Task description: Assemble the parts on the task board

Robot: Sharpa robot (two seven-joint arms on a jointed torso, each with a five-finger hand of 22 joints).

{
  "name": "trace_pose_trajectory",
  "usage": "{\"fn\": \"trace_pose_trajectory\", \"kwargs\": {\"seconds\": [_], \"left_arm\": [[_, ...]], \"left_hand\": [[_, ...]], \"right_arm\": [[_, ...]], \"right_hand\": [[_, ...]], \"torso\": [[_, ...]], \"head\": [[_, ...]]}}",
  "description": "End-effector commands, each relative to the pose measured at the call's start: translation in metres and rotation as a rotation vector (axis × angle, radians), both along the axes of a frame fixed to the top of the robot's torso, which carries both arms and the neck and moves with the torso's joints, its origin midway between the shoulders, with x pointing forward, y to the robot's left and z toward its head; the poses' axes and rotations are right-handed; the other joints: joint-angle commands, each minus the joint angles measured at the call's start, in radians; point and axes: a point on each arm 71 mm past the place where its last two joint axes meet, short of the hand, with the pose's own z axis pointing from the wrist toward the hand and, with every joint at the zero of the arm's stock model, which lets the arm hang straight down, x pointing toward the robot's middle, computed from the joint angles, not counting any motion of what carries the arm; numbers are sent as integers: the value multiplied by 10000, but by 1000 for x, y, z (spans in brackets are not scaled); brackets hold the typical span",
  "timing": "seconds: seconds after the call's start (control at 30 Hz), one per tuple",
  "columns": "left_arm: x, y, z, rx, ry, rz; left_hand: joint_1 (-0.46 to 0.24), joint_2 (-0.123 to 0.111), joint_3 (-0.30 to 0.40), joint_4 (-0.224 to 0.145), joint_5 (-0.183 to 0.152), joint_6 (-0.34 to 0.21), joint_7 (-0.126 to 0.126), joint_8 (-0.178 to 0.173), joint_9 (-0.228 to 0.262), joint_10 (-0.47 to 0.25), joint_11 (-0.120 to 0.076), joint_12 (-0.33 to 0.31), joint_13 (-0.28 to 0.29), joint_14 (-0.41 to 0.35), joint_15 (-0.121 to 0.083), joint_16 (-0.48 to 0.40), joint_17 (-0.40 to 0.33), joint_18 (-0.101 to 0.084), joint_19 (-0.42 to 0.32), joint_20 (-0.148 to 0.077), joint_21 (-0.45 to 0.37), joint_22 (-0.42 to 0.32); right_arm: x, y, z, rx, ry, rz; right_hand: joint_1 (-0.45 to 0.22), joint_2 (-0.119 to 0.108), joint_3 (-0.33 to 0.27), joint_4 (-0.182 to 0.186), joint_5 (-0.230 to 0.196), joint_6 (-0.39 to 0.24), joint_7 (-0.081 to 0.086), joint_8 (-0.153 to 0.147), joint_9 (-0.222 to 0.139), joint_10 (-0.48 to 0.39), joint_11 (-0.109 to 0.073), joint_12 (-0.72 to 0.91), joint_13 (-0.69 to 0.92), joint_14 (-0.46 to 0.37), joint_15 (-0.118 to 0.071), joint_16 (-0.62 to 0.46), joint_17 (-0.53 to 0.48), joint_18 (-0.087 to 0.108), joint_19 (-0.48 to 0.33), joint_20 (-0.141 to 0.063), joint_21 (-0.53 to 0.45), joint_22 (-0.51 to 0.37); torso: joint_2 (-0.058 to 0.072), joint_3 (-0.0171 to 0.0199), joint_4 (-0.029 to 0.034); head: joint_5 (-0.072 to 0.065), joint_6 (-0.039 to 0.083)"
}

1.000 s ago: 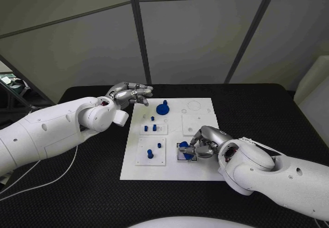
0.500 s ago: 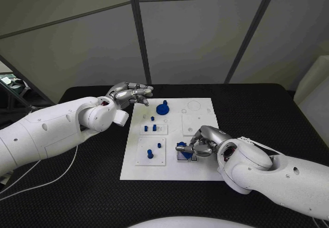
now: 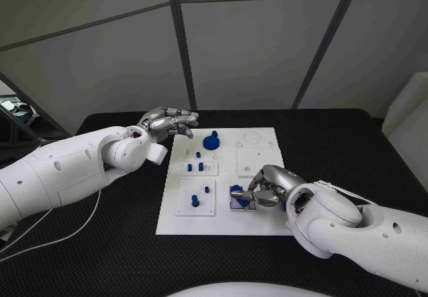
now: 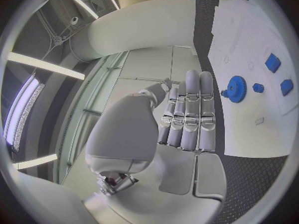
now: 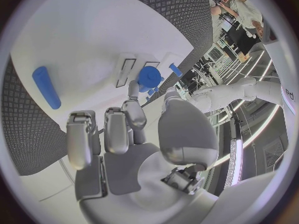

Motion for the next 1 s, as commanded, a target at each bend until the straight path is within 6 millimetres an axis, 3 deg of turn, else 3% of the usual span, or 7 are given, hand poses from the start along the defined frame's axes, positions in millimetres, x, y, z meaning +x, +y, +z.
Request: {"fn": "trace_pose_trajectory", "kwargs": {"seconds": [0.03, 0.53, 0.63, 0.7, 0.77, 1.0], "left_arm": [[0, -1, 1, -41, -68, -63], [1, -1, 1, -32, -55, -52], [1, 0, 1, -30, -54, -49], [1, 0, 1, -29, -53, -45], [1, 0, 1, -27, -52, -42], [1, 0, 1, -26, -50, -43]], "left_hand": [[-7, 74, -7, -54, -44, 37, 50, -63, 12, -90, -8, 46, 12, 50, 45, -64, -15, -129, 34, 56, -70, -8], [-7, 74, -7, -54, -44, 37, 50, -63, 12, -90, -8, 46, 12, 50, 45, -64, -15, -129, 34, 56, -70, -8], [-7, 74, -7, -54, -44, 37, 50, -63, 12, -90, -8, 46, 12, 50, 45, -64, -15, -129, 34, 56, -70, -8], [-7, 74, -7, -54, -44, 37, 50, -63, 12, -90, -8, 46, 12, 50, 45, -64, -15, -129, 34, 56, -70, -8], [-7, 74, -7, -54, -44, 37, 50, -63, 12, -90, -8, 46, 12, 50, 45, -64, -15, -129, 34, 56, -70, -8], [-7, 74, -7, -54, -44, 37, 50, -63, 12, -90, -8, 46, 12, 50, 45, -64, -15, -129, 34, 56, -70, -8]], "right_arm": [[-2, 3, 1, -52, 57, 188], [-3, 2, 0, -3, 216, 391], [-2, 1, -1, -78, 247, 386], [-2, 0, -1, -138, 272, 401], [-2, 0, -2, -182, 282, 419], [1, 1, -3, -293, 281, 403]], "right_hand": [[34, 150, 89, -4, 7, 102, 5, -4, 36, 45, -36, 54, 20, 408, -48, 68, 23, -150, 1056, -87, 64, 2635], [448, 500, 221, -47, 22, 127, -3, -74, 168, 62, -44, 37, 41, 414, -55, 81, 57, -150, 1056, -95, 64, 2635], [867, 571, 258, -137, 37, 141, -8, -108, 231, 62, -45, 19, 45, 412, -57, 80, 59, -150, 1056, -96, 64, 2635], [1519, 618, 339, -360, 540, 163, -23, -139, 301, 67, -58, 12, 59, 413, -70, 84, 75, -150, 1056, -107, 64, 2635], [2034, 617, 372, -619, 754, 179, -29, -165, 355, 69, -67, 0, 65, 416, -76, 91, 95, -150, 1056, -114, 64, 2635], [2727, 791, 405, -1019, 853, 250, -56, -205, 452, 85, -90, 1, 97, 420, -90, 101, 129, -150, 1056, -127, 64, 2635]], "torso": [[2, -3, 7], [8, -5, 0], [1, -7, -6], [1, -9, 5], [6, -10, 9], [6, -10, 16]], "head": [[-17, -9], [-46, 1], [-59, 12], [-59, 13], [-65, 16], [-71, 3]]}}
